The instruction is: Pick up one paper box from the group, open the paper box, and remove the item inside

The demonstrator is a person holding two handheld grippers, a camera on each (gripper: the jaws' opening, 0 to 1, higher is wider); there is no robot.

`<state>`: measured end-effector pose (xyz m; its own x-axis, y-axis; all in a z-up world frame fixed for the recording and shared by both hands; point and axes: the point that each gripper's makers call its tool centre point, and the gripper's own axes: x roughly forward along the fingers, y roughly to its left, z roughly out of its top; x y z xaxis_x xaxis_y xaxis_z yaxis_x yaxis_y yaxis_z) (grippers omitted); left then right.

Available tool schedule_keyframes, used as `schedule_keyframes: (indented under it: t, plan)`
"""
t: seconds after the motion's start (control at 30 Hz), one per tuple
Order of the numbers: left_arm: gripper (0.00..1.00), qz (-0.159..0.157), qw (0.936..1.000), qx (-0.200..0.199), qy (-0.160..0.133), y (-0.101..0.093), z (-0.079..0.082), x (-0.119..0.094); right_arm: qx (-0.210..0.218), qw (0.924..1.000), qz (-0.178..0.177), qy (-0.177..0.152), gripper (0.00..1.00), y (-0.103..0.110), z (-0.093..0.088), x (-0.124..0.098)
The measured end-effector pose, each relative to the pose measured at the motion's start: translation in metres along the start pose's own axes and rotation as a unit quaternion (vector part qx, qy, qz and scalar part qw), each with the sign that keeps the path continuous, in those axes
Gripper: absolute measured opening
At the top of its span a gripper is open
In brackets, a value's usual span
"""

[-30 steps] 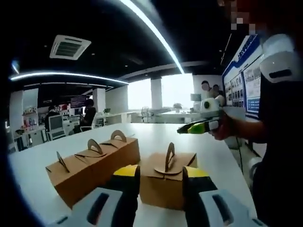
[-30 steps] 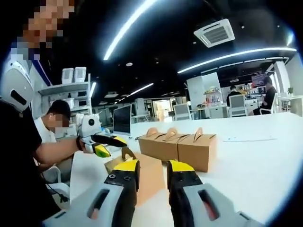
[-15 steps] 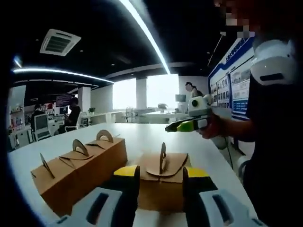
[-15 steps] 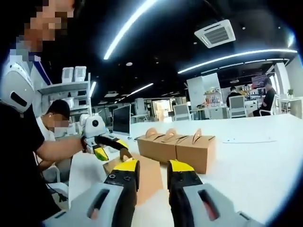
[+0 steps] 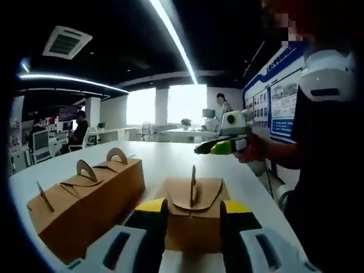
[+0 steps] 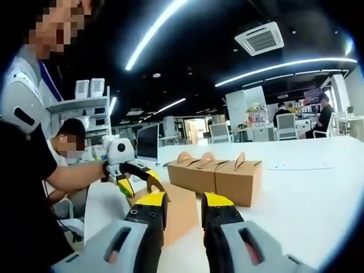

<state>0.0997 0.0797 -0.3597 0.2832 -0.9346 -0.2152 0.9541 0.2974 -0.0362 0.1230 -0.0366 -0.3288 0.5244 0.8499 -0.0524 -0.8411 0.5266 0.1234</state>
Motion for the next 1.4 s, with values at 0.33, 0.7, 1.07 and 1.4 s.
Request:
schedule_keyframes:
  t: [0.33,0.7,1.07,1.4]
  plan:
    - [0.39,-0.009,0.9999,-0.009,-0.007,0.003,-0.001,-0.003,-0.001,1.0000,-0.007,0.000,0.25,0.001,-0.003,-0.007]
    - [0.38,-0.009,0.9998,-0.013,-0.014,0.005,-0.002,-0.004,-0.022,0.9995,-0.021,0.010,0.25,0.008,-0.007,-0.019]
    - [0.36,-0.001,0.9997,-0.013,-0.021,0.007,-0.001,-0.003,-0.130,0.9892,-0.035,0.059,0.24,0.026,0.007,-0.020]
    - [0.36,-0.006,1.0000,-0.005,-0.004,0.006,-0.003,-0.003,-0.307,0.9372,-0.024,0.163,0.24,0.069,-0.010,0.012]
